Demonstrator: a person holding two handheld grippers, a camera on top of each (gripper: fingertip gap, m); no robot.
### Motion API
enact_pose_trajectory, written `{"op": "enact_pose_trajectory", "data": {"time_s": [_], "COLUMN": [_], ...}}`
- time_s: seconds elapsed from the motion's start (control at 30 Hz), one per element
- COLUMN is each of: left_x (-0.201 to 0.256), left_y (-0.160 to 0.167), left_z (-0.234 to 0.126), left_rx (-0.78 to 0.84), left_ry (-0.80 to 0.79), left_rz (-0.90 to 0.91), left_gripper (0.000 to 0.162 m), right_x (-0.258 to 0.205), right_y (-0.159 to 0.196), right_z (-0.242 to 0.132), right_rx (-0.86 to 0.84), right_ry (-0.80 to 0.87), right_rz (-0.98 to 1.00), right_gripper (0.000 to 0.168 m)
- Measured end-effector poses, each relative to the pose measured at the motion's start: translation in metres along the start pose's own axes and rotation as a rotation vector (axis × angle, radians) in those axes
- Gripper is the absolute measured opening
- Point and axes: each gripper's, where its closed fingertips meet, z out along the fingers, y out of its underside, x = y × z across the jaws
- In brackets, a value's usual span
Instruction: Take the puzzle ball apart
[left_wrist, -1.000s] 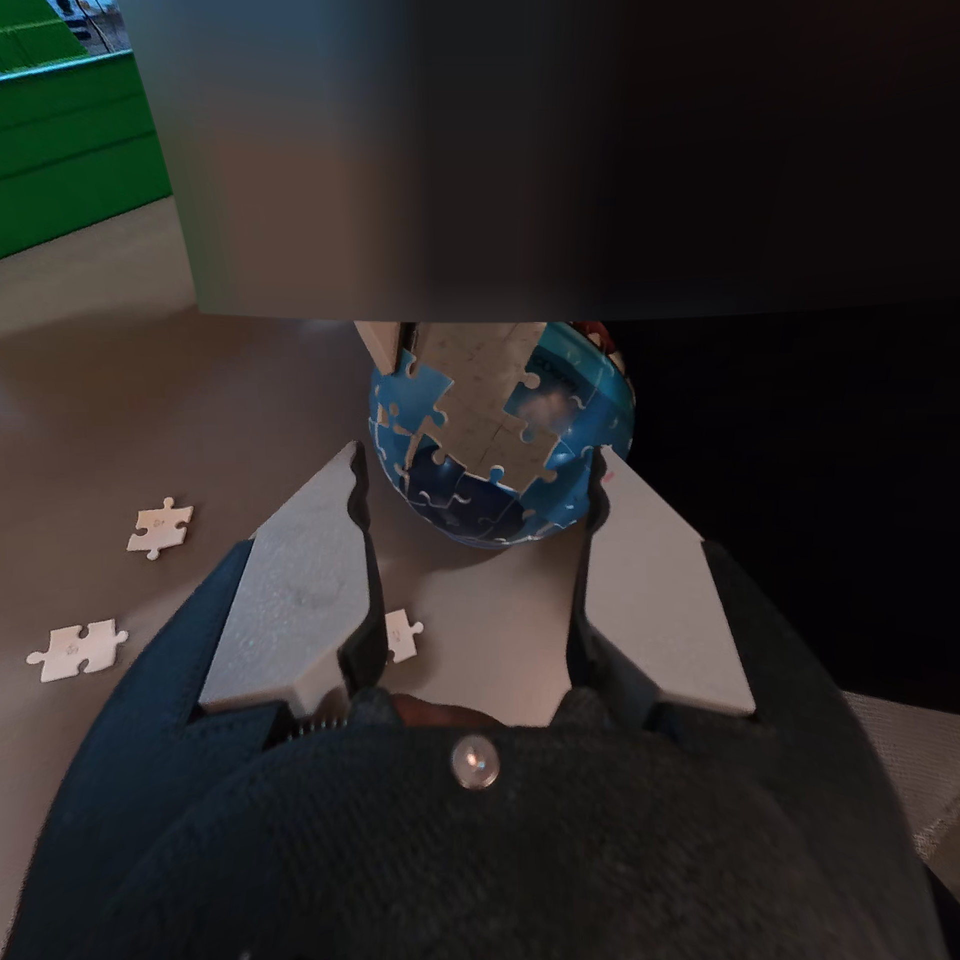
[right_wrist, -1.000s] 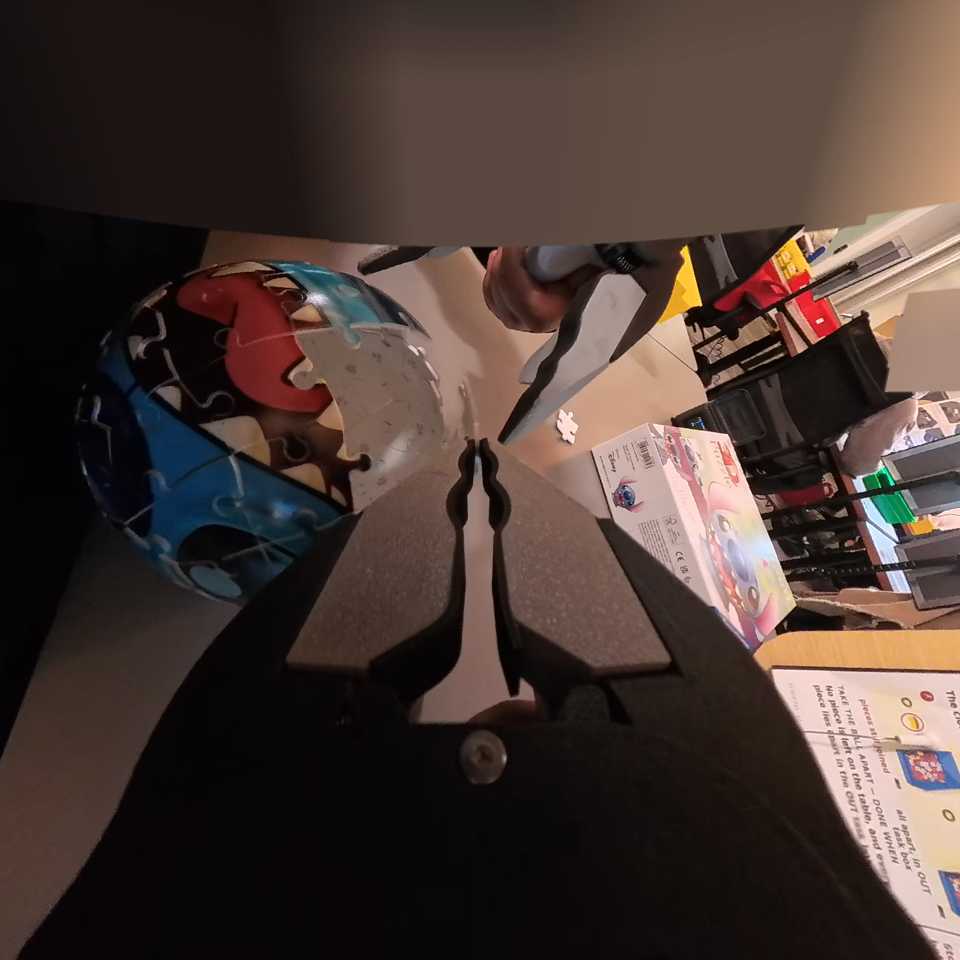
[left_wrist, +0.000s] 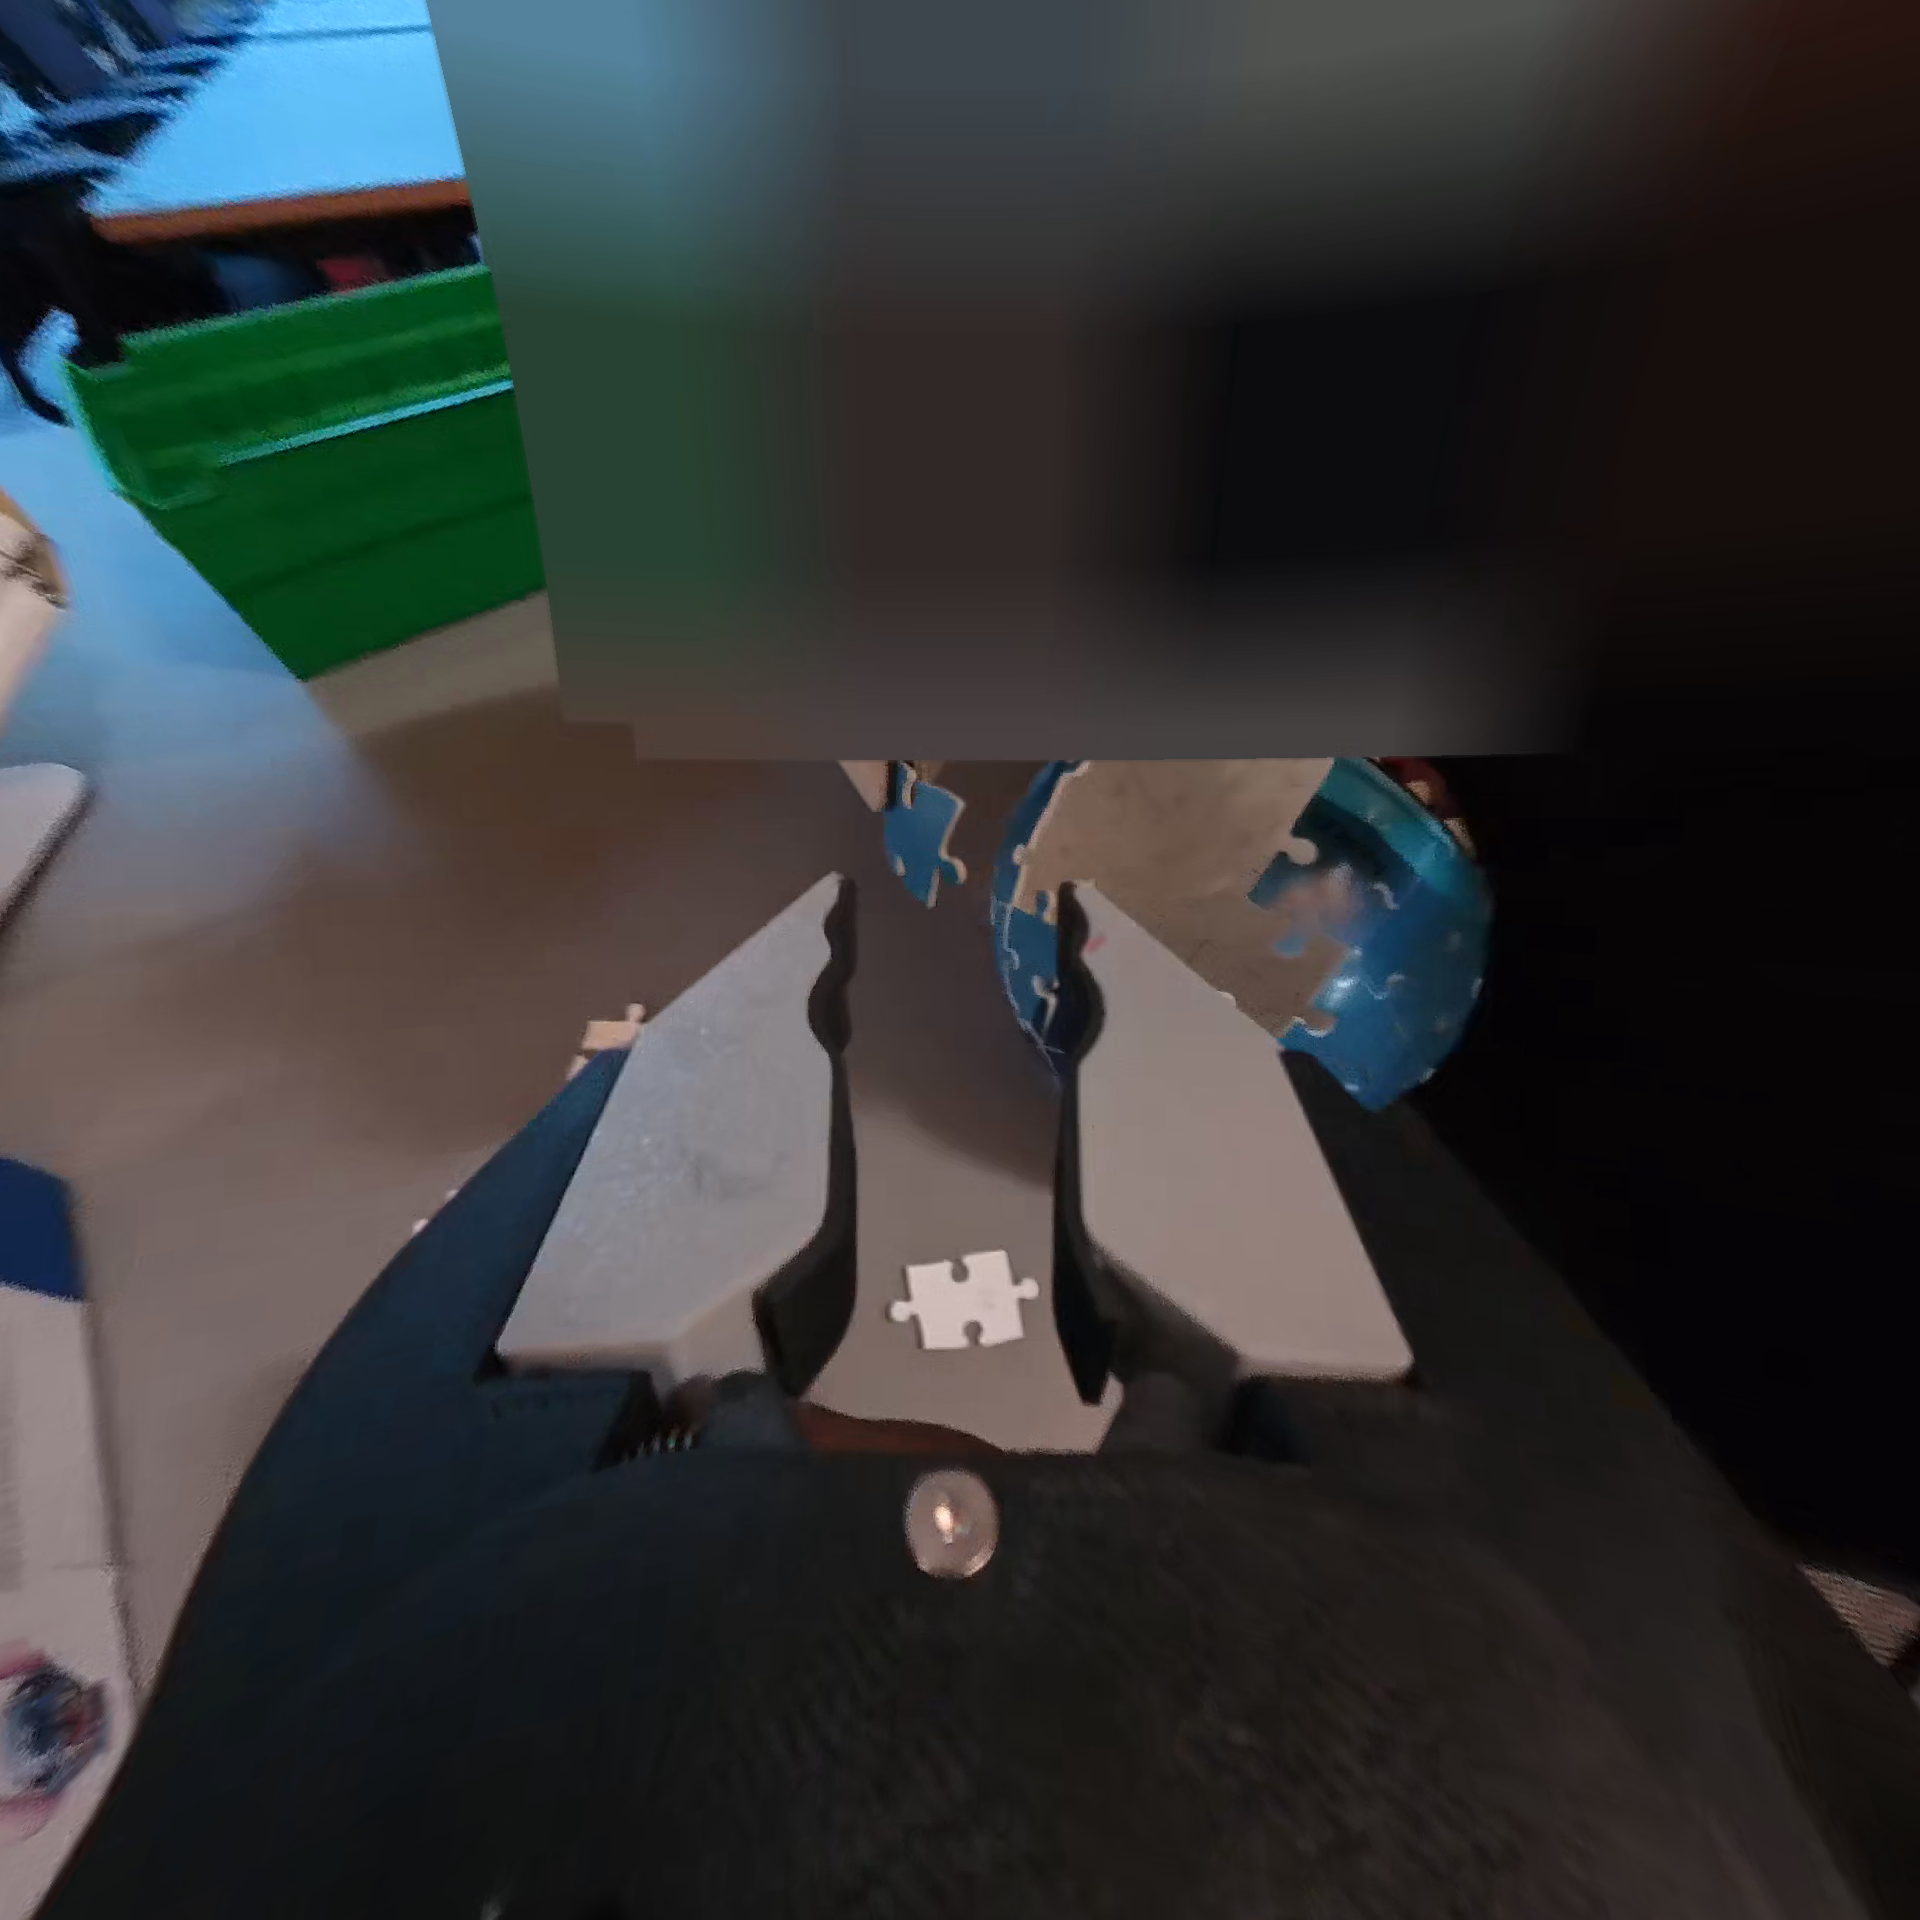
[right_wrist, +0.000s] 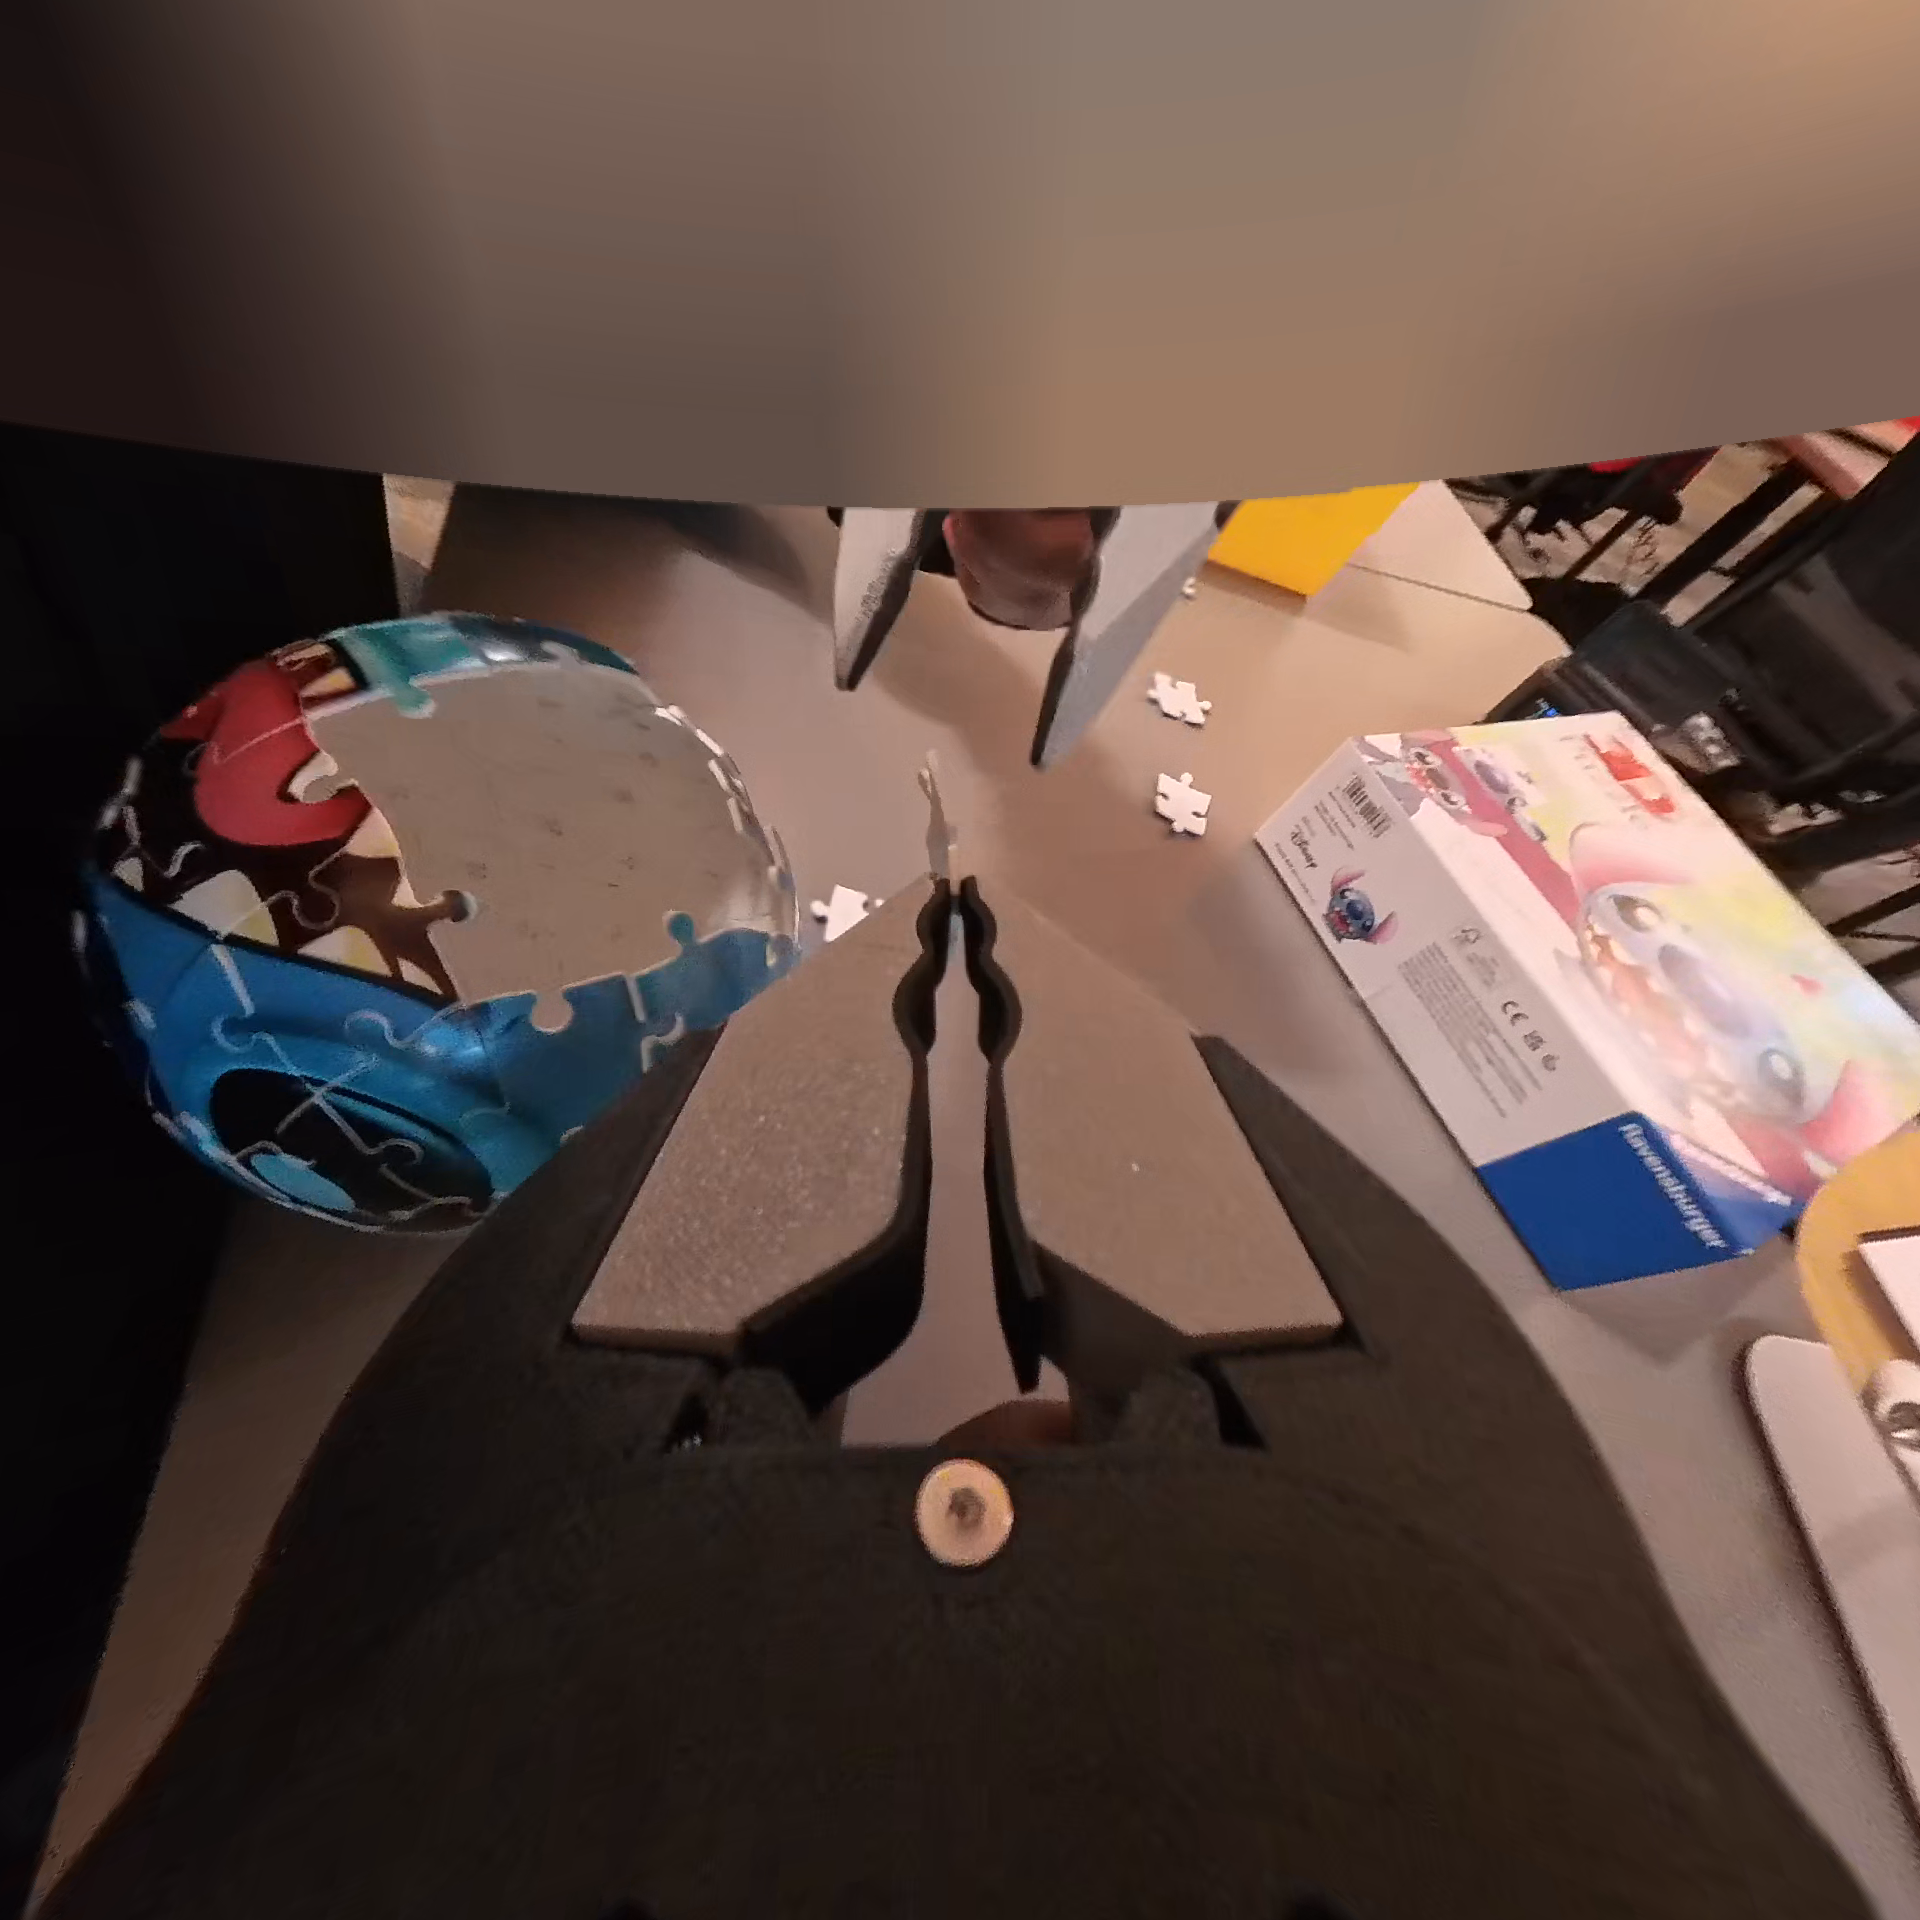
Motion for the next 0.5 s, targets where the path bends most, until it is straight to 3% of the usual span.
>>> {"op": "enact_pose_trajectory", "data": {"time_s": [0.17,0.37,0.5], "left_x": [-0.001,-0.005,-0.006], "left_y": [-0.002,0.005,0.008], "left_z": [0.007,0.017,0.02], "left_rx": [-0.037,-0.065,-0.068], "left_ry": [-0.119,-0.18,-0.196], "left_rz": [0.119,0.164,0.15], "left_gripper": [0.034,0.009,0.012], "right_x": [0.001,-0.001,-0.001], "right_y": [-0.002,-0.007,-0.009], "right_z": [0.001,0.002,0.001], "right_rx": [0.053,0.104,0.132], "right_ry": [-0.032,-0.031,-0.026], "right_rz": [0.104,0.128,0.124], "right_gripper": [0.0,0.0,0.0]}}
